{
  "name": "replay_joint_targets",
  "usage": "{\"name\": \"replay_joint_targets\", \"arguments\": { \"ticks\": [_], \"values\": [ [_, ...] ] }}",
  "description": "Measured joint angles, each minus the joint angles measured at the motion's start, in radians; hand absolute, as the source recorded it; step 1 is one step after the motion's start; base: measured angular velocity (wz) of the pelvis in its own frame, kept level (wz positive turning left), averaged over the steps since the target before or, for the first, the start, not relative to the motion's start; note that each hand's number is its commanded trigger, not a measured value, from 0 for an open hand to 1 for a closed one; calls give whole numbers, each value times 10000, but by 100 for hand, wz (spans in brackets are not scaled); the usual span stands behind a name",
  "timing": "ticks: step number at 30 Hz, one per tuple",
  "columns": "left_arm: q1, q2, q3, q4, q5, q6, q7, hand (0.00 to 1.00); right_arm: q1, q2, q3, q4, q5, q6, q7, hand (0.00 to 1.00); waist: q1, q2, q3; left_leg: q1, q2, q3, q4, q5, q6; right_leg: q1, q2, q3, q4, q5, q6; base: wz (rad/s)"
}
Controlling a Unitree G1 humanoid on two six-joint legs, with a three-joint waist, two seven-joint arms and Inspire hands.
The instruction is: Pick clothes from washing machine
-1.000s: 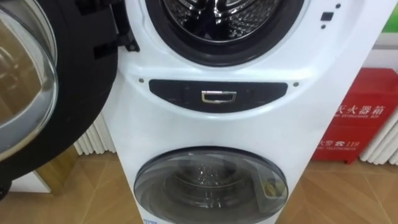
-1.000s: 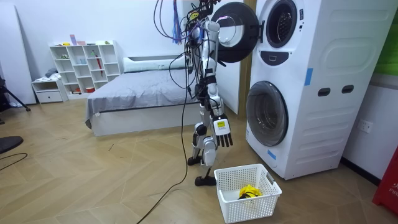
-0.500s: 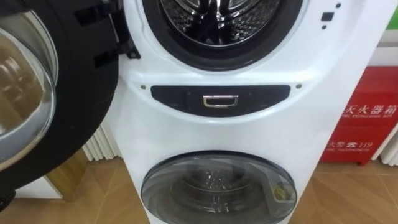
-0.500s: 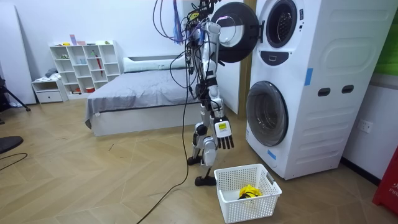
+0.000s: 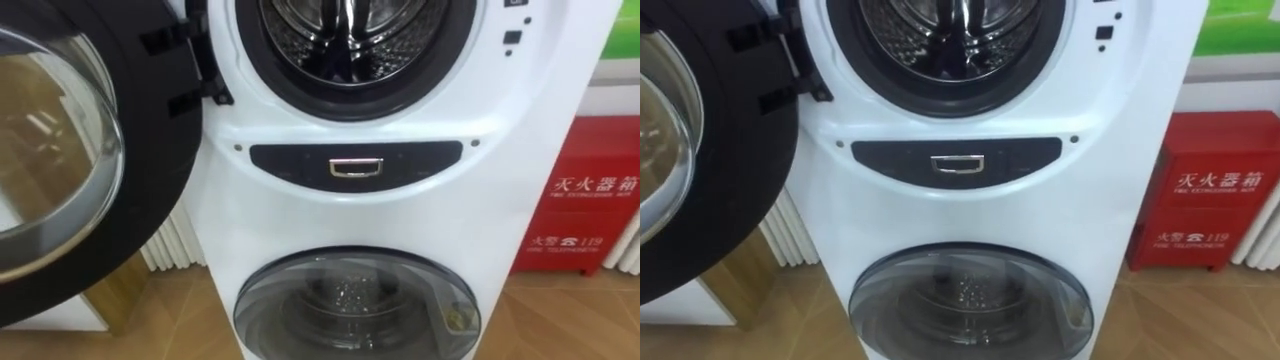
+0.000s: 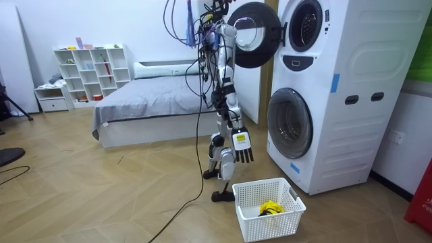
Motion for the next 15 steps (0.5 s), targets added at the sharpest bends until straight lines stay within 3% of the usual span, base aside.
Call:
{"name": "replay_joint_targets", "arguments": {
  "ticks": [5,8,13,15],
  "values": [
    [-68,7,4,247,-4,-6,193,0,-52,-61,-2,-6,-5,10,-23,0,101,90,11,15,-22,-44,11,3,4,-25,-12,5,-19,-8,13,-1],
    [-470,22,3,233,-17,-6,321,0,20,-89,-4,-27,-18,15,-61,0,202,77,12,16,-32,-62,20,2,5,-24,-19,7,-16,-13,21,0],
    [-1461,630,-36,193,25,-123,415,0,42,-91,4,-401,-203,-61,53,0,227,-20,25,21,-34,-64,27,3,5,-17,-24,9,-10,-34,27,0],
    [-1481,762,-46,-166,63,-147,481,0,96,-90,6,-411,-206,-74,63,0,203,-20,25,15,-38,-69,36,2,5,-11,-27,9,-26,-34,28,0]
  ]
}}
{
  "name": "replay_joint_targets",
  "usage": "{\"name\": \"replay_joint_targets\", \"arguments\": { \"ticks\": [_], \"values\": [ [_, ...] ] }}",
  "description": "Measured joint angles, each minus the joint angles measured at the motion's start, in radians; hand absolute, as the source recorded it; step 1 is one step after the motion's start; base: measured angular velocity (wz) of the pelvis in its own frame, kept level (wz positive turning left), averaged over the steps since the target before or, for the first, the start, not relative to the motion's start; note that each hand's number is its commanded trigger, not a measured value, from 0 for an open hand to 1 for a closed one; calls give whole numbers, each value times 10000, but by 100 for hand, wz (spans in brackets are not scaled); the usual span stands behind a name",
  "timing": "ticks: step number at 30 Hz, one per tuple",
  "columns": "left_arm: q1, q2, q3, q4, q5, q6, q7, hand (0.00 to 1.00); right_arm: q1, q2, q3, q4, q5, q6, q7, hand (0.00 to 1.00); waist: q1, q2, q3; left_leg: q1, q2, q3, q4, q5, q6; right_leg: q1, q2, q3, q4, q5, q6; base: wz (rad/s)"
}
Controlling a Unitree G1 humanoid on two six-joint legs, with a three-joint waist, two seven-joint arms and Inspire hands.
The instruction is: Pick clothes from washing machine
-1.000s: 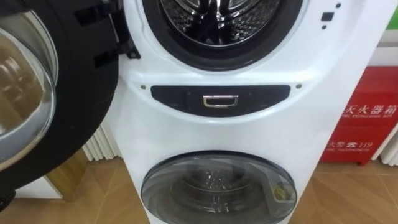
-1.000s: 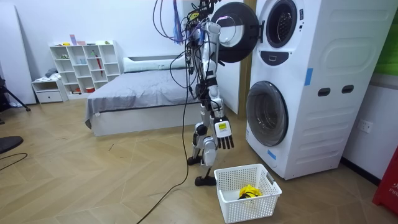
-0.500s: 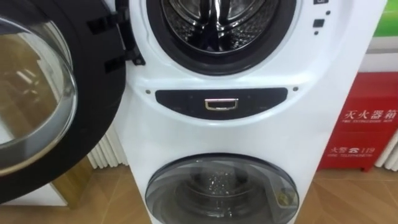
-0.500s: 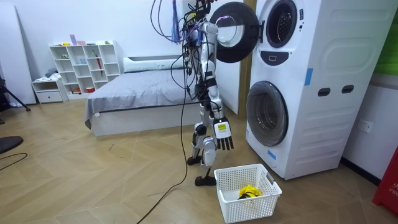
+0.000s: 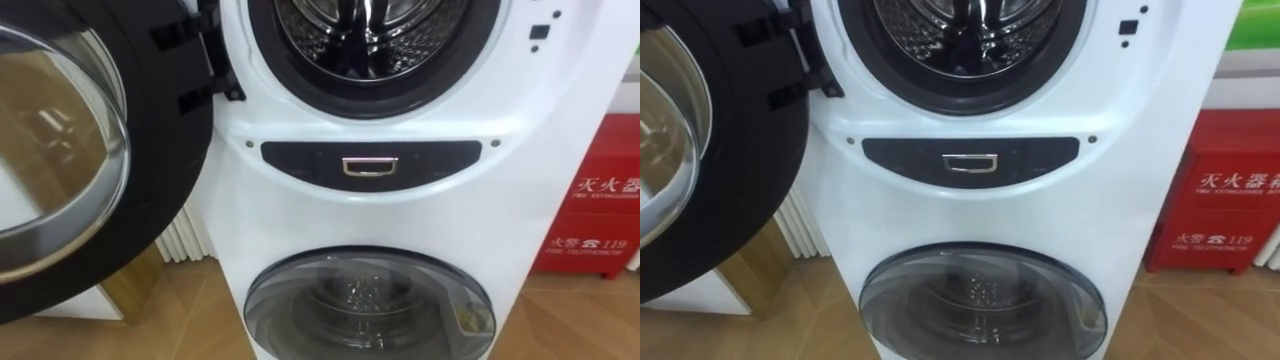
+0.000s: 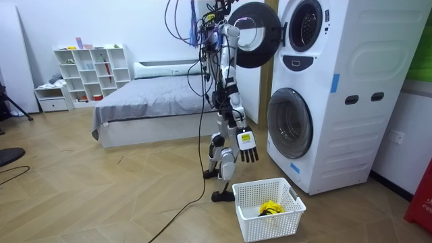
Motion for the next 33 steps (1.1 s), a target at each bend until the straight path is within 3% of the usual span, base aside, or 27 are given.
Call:
{"name": "replay_joint_targets", "arguments": {
  "ticks": [4,11,17,19,23,26,28,29,31,32,33],
  "values": [
    [-367,53,-490,-1283,115,-7,284,0,181,-3,-3,-5,-187,17,-27,0,-15,-1,12,-54,-17,-55,7,0,0,-22,-13,-25,13,-8,11,4],
    [-853,356,-624,-1336,456,-9,330,0,122,-4,-10,-268,-705,-11,267,0,-108,-23,33,-181,-40,-209,137,1,2,1,-49,-173,1,-16,17,8],
    [-854,368,-920,-2376,630,-7,482,0,135,-30,0,-265,-947,-142,329,0,-118,-81,73,-175,-88,-498,187,2,7,198,-99,-477,-146,-16,35,17],
    [-853,355,-1168,-2632,854,-11,700,0,116,-24,22,-95,-1171,-181,385,0,-271,-171,141,-144,-141,-701,172,23,38,321,-141,-587,-158,-58,68,24],
    [-853,263,-1191,-2941,840,-11,757,0,108,-25,159,81,-1181,-181,428,0,-343,-250,203,-183,-190,-778,183,50,80,342,-183,-641,-126,-57,76,8],
    [-832,-328,-1208,-3731,992,-9,756,0,99,-19,294,146,-1240,-118,604,0,-428,-319,224,-319,-355,-1052,219,122,190,373,-346,-963,-133,-32,166,33],
    [-363,-1162,-1199,-5229,1131,-9,755,0,25,-13,304,249,-1242,-112,776,0,-518,-410,254,-501,-530,-1304,257,222,331,354,-518,-1081,-103,-3,277,45],
    [-181,-1407,-1199,-5685,1126,-11,755,0,-41,-3,311,270,-1242,-107,776,0,-521,-438,256,-525,-576,-1336,263,239,360,348,-556,-1093,-103,1,308,29],
    [626,-2539,-1225,-7317,1133,-47,721,0,-498,21,508,501,-1244,-103,775,0,-552,-523,259,-628,-707,-1411,340,277,445,327,-684,-1133,-112,59,408,14],
    [835,-2842,-1266,-7727,1136,-45,682,0,-596,45,597,550,-1229,-106,775,0,-595,-545,255,-695,-736,-1458,373,285,472,310,-705,-1132,-124,79,433,23],
    [1303,-3339,-1458,-8460,1216,-46,633,0,-708,129,813,538,-1229,-113,797,0,-741,-618,255,-799,-798,-1579,427,321,530,288,-756,-1137,-125,97,458,24]
  ]
}}
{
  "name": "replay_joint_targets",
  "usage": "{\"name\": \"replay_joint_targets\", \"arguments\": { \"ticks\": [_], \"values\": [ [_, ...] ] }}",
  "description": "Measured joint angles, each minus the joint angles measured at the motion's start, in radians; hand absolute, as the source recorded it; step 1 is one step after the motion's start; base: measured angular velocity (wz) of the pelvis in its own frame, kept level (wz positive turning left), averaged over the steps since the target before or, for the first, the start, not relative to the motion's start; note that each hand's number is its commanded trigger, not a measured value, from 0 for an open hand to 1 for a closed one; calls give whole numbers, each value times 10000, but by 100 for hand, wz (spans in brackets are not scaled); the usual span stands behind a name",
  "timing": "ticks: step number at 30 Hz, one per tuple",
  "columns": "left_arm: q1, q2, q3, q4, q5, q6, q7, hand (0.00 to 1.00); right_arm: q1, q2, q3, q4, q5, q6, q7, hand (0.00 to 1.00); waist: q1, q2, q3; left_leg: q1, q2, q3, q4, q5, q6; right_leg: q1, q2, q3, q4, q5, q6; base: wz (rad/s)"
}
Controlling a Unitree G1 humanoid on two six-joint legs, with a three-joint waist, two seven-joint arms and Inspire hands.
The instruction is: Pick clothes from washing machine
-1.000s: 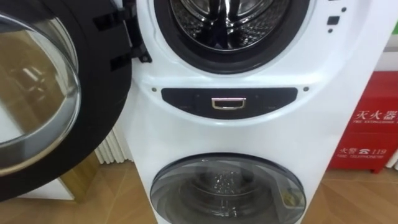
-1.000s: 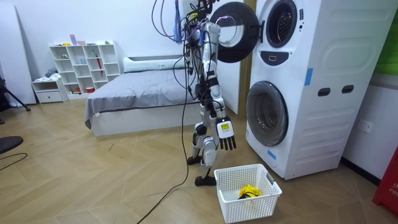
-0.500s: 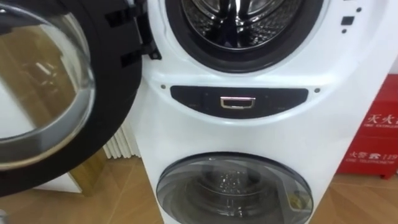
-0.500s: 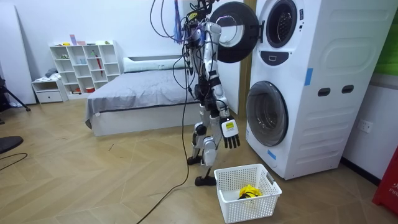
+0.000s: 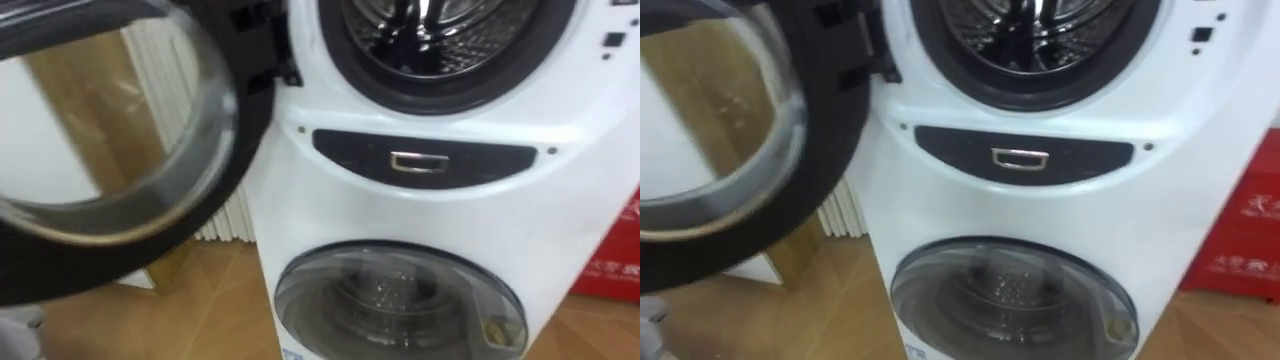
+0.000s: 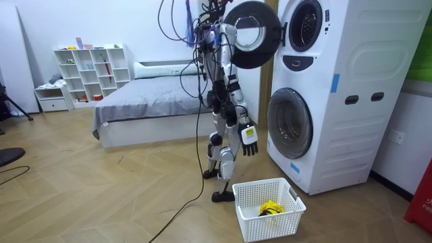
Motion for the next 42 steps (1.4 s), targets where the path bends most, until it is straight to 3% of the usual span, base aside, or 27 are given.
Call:
{"name": "replay_joint_targets", "arguments": {
  "ticks": [1,3,6,9,13,16,20,23,29,31,34,42],
  "values": [
    [504,-380,-300,-545,118,-1,-200,0,-75,85,7,9,8,7,122,0,-33,-30,0,-57,-8,-14,17,31,46,-56,-44,23,9,26,37,18],
    [935,-804,-726,-880,195,3,-594,0,-101,195,7,27,-15,22,180,0,-58,-26,-2,-201,-40,-7,74,56,87,-153,-81,39,32,65,91,2],
    [1159,-1075,-1263,-887,301,35,-1298,0,-151,278,126,136,17,296,280,0,-76,-69,-7,-299,-91,54,85,167,142,-279,-94,151,35,157,180,-6],
    [1269,-1075,-1983,-891,327,34,-2070,0,-191,274,376,143,39,408,241,0,-312,-93,-5,-381,-147,40,86,249,130,-337,-106,189,17,244,186,-2],
    [1878,-1102,-3277,-1455,623,18,-3149,0,-170,281,503,142,-13,468,198,0,-394,-119,-23,-442,-140,153,80,338,120,-534,-103,351,120,326,160,-9],
    [1844,-1096,-3813,-1754,752,20,-3460,0,-389,277,775,104,-15,590,140,0,-868,-196,-88,-473,-107,241,55,361,98,-675,-64,496,183,342,131,-15],
    [1833,-1099,-4157,-1763,857,21,-4171,0,-299,266,796,27,-5,695,123,0,-1018,-202,-167,-323,-36,580,-200,374,120,-787,-42,641,169,370,89,-27],
    [1833,-1099,-4503,-1761,884,24,-4765,0,-291,261,1149,-89,6,871,68,0,-1007,-139,-200,-177,68,830,-305,365,96,-793,85,898,176,454,-53,-25],
    [1816,-1082,-5260,-1747,1304,176,-5808,0,-665,246,1259,-253,50,774,-274,0,-1192,-18,-128,-14,241,981,-458,270,-47,-749,250,893,166,381,-176,-10],
    [1716,-1091,-5411,-1770,1355,272,-6033,0,-746,248,1301,-444,250,660,-368,0,-1294,33,-13,39,338,1093,-460,220,-122,-742,332,910,164,354,-221,-12],
    [1480,-1105,-5418,-1760,1401,374,-6188,0,-863,259,1498,-535,483,610,-406,0,-1211,41,-7,45,406,1141,-467,167,-186,-832,400,894,143,310,-280,-7],
    [794,-1277,-5631,-1763,2392,750,-6189,0,-1132,364,1602,-310,654,186,-758,0,-1433,88,-31,-43,410,1112,-467,148,-199,-793,423,859,-23,271,-281,4]
  ]
}}
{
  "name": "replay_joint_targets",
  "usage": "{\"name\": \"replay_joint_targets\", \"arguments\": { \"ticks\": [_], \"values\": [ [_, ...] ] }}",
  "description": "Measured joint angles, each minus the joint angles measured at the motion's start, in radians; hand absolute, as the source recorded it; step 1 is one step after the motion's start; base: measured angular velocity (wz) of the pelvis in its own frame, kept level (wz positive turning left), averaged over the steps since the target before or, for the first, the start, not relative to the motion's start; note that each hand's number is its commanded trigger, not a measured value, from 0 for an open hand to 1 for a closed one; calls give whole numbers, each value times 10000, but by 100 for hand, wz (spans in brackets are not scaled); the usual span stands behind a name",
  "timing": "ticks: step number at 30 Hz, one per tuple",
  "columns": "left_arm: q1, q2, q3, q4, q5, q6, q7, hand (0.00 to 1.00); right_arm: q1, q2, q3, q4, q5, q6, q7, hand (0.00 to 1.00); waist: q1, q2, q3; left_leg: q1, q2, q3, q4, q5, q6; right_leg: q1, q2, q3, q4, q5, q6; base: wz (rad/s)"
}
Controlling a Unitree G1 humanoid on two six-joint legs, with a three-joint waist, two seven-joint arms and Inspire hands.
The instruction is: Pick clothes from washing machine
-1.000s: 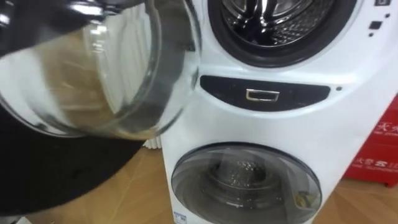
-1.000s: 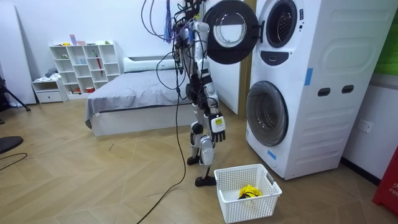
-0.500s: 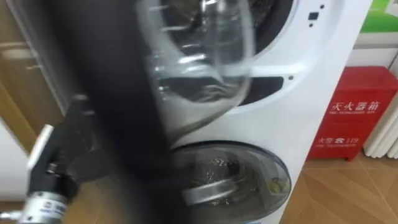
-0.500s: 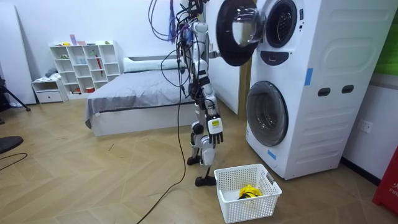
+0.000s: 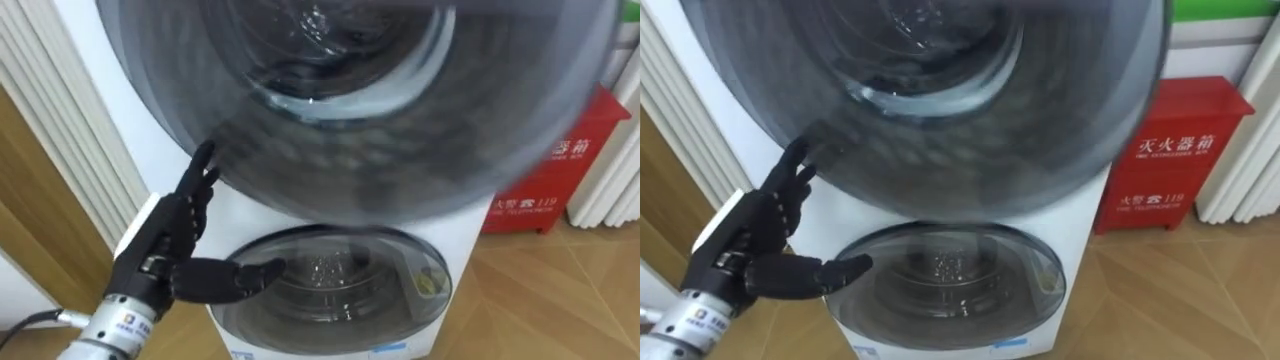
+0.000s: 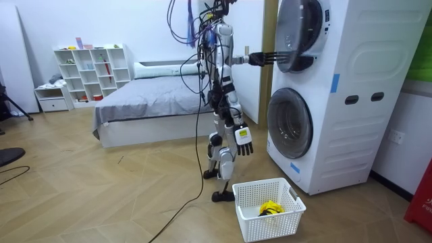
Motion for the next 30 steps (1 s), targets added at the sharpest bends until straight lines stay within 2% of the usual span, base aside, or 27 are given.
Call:
{"name": "replay_joint_targets", "arguments": {
  "ticks": [3,4,6,9,11,13,15,16,17,18,19,20,21,22,25,28,30],
  "values": [
    [-373,-267,-271,110,58,-22,52,0,5,72,176,186,185,-125,-209,0,-68,-33,18,33,0,11,-4,1,0,56,0,12,23,0,0,0],
    [-378,-366,-317,302,58,-156,165,0,0,95,238,243,274,-196,-285,0,-11,-53,36,98,0,17,-13,1,1,119,0,12,13,0,0,0],
    [-495,-358,-481,857,61,-279,226,0,-49,113,348,223,364,-195,-319,0,-20,-82,49,212,3,42,-48,-2,0,144,3,33,17,-2,3,-5],
    [-795,-499,-646,1908,87,-924,266,0,-24,156,343,225,479,-196,-424,0,14,-157,85,319,0,111,-154,-6,-8,145,5,80,57,-2,3,-9],
    [-828,-517,-701,2676,81,-1242,268,0,-24,155,342,208,635,-196,-480,0,-4,-135,69,404,12,250,-156,-10,-8,132,17,198,42,-18,4,-21],
    [-906,-595,-728,3872,105,-2126,271,0,50,209,327,195,899,-184,-564,0,34,-149,48,540,35,388,-193,-13,-13,179,52,339,65,-14,-2,-19],
    [-909,-678,-725,4954,247,-2559,295,0,65,239,313,195,951,-186,-588,0,121,-157,29,709,72,569,-251,-18,-25,207,117,568,109,-8,-13,-28],
    [-995,-697,-726,6219,458,-2527,427,0,54,253,314,192,960,-192,-597,0,153,-143,8,749,105,662,-258,-43,-60,210,153,660,152,-13,-34,-33],
    [-1046,-707,-724,6959,545,-2412,532,0,52,273,321,189,1000,-199,-595,0,136,-155,-11,771,129,708,-261,-50,-71,200,166,677,164,-18,-48,-35],
    [-1126,-737,-719,8516,791,-2125,805,0,52,300,323,190,1153,-200,-590,0,150,-169,-61,803,190,850,-279,-75,-113,142,239,815,168,-8,-82,-34],
    [-945,-746,-630,9984,1205,-1837,933,0,98,304,318,191,1306,-200,-580,0,151,-214,-111,849,241,890,-323,-104,-160,151,306,860,173,22,-132,-36],
    [-799,-746,-516,10526,1375,-1696,952,0,126,312,317,190,1315,-198,-576,0,145,-169,-174,851,268,889,-316,-119,-181,143,334,861,161,31,-160,-18],
    [-453,-752,-235,11346,1726,-1533,1131,0,196,352,302,221,1328,-200,-567,0,132,-323,-175,869,316,879,-303,-129,-201,134,375,841,163,13,-194,0],
    [-190,-777,78,12214,2150,-1533,1349,0,203,357,211,378,1365,-207,-532,0,177,-431,-170,866,343,866,-300,-133,-220,126,405,823,137,9,-210,3],
    [478,-767,301,13751,2468,-1536,2075,0,229,392,245,529,1577,-340,-528,0,266,-536,-225,909,351,866,-304,-163,-257,241,423,829,-4,8,-209,1],
    [874,-860,863,14365,2429,-1528,2787,0,218,671,248,565,2260,-623,-502,0,527,-550,-198,1033,385,874,-332,-261,-279,346,459,804,-38,-4,-194,-1],
    [1017,-929,946,14386,2429,-1539,3202,0,288,675,285,689,2600,-692,-480,0,639,-544,-181,1049,389,859,-362,-297,-278,364,459,767,-37,-6,-190,0]
  ]
}}
